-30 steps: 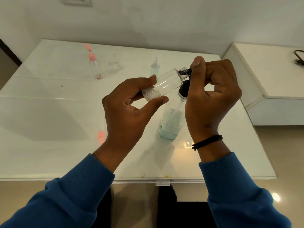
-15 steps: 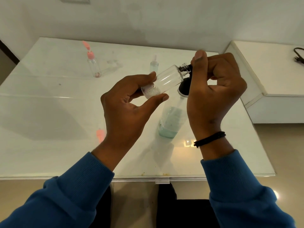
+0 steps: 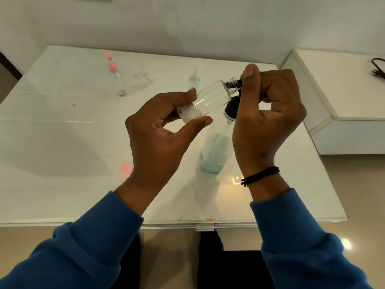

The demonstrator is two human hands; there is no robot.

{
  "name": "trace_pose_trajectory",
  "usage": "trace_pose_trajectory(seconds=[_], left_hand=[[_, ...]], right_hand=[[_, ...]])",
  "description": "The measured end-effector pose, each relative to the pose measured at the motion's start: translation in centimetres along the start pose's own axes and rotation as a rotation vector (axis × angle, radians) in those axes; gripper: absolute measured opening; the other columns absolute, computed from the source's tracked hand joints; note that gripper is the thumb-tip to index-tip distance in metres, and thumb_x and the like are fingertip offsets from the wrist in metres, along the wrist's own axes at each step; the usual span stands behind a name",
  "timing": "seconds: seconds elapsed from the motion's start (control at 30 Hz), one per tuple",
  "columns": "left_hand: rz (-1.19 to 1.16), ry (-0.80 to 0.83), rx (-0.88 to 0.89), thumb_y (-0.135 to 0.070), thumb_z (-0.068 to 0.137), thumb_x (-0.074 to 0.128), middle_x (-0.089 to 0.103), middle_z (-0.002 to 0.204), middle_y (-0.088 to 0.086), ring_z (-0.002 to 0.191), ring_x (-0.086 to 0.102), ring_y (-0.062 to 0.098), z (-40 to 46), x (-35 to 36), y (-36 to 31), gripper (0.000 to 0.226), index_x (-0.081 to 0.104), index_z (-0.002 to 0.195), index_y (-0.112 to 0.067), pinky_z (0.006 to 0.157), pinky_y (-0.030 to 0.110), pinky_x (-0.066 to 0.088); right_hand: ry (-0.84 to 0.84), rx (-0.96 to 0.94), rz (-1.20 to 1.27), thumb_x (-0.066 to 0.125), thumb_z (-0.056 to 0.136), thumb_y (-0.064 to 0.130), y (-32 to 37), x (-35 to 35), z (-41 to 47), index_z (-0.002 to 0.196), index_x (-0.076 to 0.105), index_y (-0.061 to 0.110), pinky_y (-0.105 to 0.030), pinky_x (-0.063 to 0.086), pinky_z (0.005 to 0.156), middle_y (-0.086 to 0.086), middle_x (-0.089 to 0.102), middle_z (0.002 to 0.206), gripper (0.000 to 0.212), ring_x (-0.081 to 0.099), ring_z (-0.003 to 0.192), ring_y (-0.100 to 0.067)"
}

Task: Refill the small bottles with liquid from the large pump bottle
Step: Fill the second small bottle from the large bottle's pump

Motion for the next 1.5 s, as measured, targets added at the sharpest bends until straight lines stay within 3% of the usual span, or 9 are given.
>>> trace_pose_trajectory(seconds=[0.13, 0.33, 0.5, 0.7, 0.93, 1.1, 1.3, 1.4, 1.5], left_hand=[[-0.005, -0.002, -0.003, -0.021, 0.082, 0.088, 0.074, 0.111, 0.003, 0.102, 0.071, 0.013, 0.0, -0.1, 0.2, 0.042, 0.072, 0.117, -0.004, 0.089, 0.024, 0.059], [-0.02, 0.003, -0.008, -0.021, 0.082, 0.087, 0.073, 0.113, 0.001, 0.104, 0.071, 0.011, 0.0, 0.1, 0.2, 0.042, 0.072, 0.118, -0.005, 0.09, 0.021, 0.057], [-0.011, 0.002, -0.007, -0.021, 0.082, 0.087, 0.074, 0.112, 0.003, 0.103, 0.071, 0.012, 0.0, 0.0, 0.2, 0.042, 0.072, 0.118, -0.003, 0.089, 0.023, 0.058], [-0.022, 0.006, -0.006, -0.02, 0.082, 0.088, 0.073, 0.113, 0.002, 0.103, 0.071, 0.013, 0.0, 0.1, 0.1, 0.043, 0.072, 0.118, -0.004, 0.089, 0.023, 0.058], [-0.001, 0.003, -0.013, -0.022, 0.082, 0.087, 0.074, 0.113, 0.002, 0.103, 0.071, 0.014, -0.1, 0.0, 0.3, 0.043, 0.072, 0.118, -0.005, 0.089, 0.025, 0.059], [-0.025, 0.008, -0.014, -0.021, 0.082, 0.088, 0.073, 0.114, 0.001, 0.104, 0.071, 0.014, -0.1, 0.2, 0.2, 0.043, 0.071, 0.119, -0.007, 0.09, 0.027, 0.06], [0.003, 0.006, -0.003, -0.023, 0.083, 0.087, 0.073, 0.113, 0.0, 0.103, 0.07, 0.012, 0.0, 0.0, 0.1, 0.042, 0.072, 0.118, -0.006, 0.089, 0.023, 0.058], [0.001, 0.005, -0.006, -0.023, 0.082, 0.087, 0.073, 0.113, 0.001, 0.103, 0.071, 0.012, -0.1, 0.0, 0.2, 0.043, 0.072, 0.119, -0.006, 0.09, 0.022, 0.058], [-0.014, 0.009, -0.007, -0.022, 0.082, 0.088, 0.073, 0.114, 0.001, 0.104, 0.071, 0.012, -0.1, 0.2, 0.0, 0.043, 0.072, 0.119, -0.006, 0.09, 0.023, 0.058]], right_hand=[[0.003, 0.001, -0.001, 0.067, 0.096, 0.005, -0.1, 0.1, -0.2, 0.068, 0.064, 0.004, -0.011, 0.036, 0.064, 0.003, 0.055, 0.071, 0.027, 0.045, 0.068, 0.003], [-0.005, -0.004, -0.023, 0.067, 0.096, 0.009, 0.0, -0.1, 0.4, 0.064, 0.062, -0.002, -0.021, 0.039, 0.058, -0.001, 0.056, 0.065, 0.034, 0.047, 0.063, -0.012], [-0.001, 0.022, -0.012, 0.068, 0.096, 0.007, -0.2, 0.1, 0.0, 0.065, 0.062, 0.001, -0.017, 0.038, 0.062, 0.002, 0.055, 0.068, 0.032, 0.048, 0.064, -0.009], [-0.009, 0.007, -0.026, 0.067, 0.096, 0.009, -0.2, -0.2, 0.5, 0.063, 0.062, -0.002, -0.023, 0.039, 0.058, -0.005, 0.057, 0.063, 0.035, 0.047, 0.062, -0.014], [0.004, 0.026, -0.012, 0.067, 0.095, 0.008, -0.2, 0.2, 0.0, 0.066, 0.063, 0.004, -0.015, 0.037, 0.061, 0.001, 0.055, 0.068, 0.03, 0.044, 0.065, -0.001], [0.017, 0.002, -0.042, 0.067, 0.096, 0.011, 0.0, -0.2, 0.7, 0.066, 0.064, 0.003, -0.022, 0.039, 0.057, 0.001, 0.056, 0.066, 0.032, 0.049, 0.062, -0.012], [0.009, 0.019, -0.022, 0.067, 0.096, 0.007, 0.0, 0.2, 0.0, 0.068, 0.064, 0.006, -0.012, 0.037, 0.063, 0.003, 0.056, 0.07, 0.028, 0.045, 0.068, 0.003], [0.009, -0.006, -0.04, 0.067, 0.096, 0.009, 0.1, 0.0, 0.2, 0.068, 0.064, 0.006, -0.018, 0.04, 0.06, 0.003, 0.056, 0.071, 0.028, 0.049, 0.067, -0.002], [-0.002, -0.056, -0.085, 0.068, 0.096, 0.011, 0.8, -0.2, 0.5, 0.067, 0.063, 0.009, -0.036, 0.045, 0.058, 0.005, 0.058, 0.075, 0.03, 0.055, 0.067, -0.021]])
Point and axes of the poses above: each hand's wrist, its own z-axis towards the middle knuckle, its own x-axis out of the palm, y = z × x, the point moved 9 cm from there along z, towards the middle knuckle
